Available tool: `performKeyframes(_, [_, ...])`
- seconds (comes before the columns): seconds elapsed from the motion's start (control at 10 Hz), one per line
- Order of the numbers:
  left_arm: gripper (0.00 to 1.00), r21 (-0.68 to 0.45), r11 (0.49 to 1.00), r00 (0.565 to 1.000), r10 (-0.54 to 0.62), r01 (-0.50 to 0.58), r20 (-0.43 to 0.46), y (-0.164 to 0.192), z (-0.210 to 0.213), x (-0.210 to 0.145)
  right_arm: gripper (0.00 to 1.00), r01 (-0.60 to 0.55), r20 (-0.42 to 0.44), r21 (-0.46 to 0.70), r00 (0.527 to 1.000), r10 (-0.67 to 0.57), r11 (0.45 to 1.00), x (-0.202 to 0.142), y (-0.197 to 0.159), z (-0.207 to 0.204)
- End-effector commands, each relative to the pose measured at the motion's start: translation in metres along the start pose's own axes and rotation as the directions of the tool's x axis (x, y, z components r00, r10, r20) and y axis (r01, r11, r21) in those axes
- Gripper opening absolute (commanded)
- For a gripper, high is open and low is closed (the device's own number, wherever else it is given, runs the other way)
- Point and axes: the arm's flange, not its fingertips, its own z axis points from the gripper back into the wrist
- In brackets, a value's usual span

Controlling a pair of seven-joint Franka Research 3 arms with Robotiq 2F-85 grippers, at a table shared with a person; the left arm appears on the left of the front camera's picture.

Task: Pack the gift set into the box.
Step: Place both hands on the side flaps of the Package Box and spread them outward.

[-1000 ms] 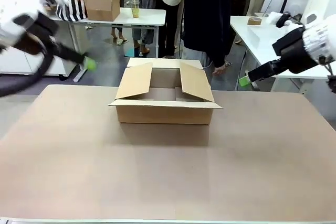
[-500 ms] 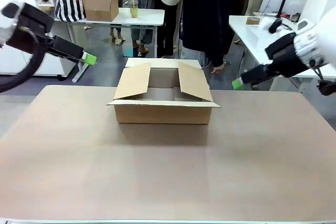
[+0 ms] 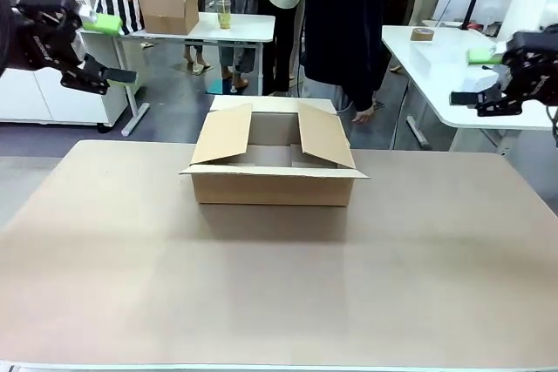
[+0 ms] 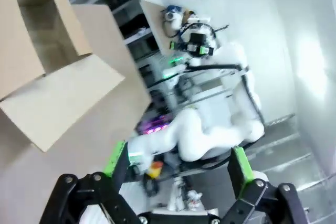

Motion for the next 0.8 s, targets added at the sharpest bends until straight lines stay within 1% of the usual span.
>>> performKeyframes(0.0, [1.0,0.128,0.985,0.99,0.103,-0.114,0.091,0.014,-0.004,0.01,1.0,-0.112,-0.08,-0.121,0.992,0.102,0.986,-0.002,0.008,-0.012])
performKeyframes(0.1, [1.0,0.0,1.0,1.0,0.0,0.0,0.0,0.0,0.0,0.0,1.0,-0.112,-0.08,-0.121,0.992,0.102,0.986,-0.002,0.008,-0.012])
performKeyframes(0.5, [1.0,0.0,1.0,1.0,0.0,0.0,0.0,0.0,0.0,0.0,1.0,-0.112,-0.08,-0.121,0.992,0.102,0.986,-0.002,0.008,-0.012])
performKeyframes(0.6, [1.0,0.026,0.999,0.999,0.038,-0.038,-0.016,0.004,-0.003,-0.002,1.0,-0.112,-0.08,-0.121,0.992,0.102,0.986,-0.002,0.008,-0.012])
performKeyframes(0.7, [1.0,0.139,0.989,0.998,0.059,-0.055,-0.027,-0.004,-0.016,-0.002,1.0,-0.112,-0.08,-0.121,0.992,0.102,0.986,-0.002,0.008,-0.012])
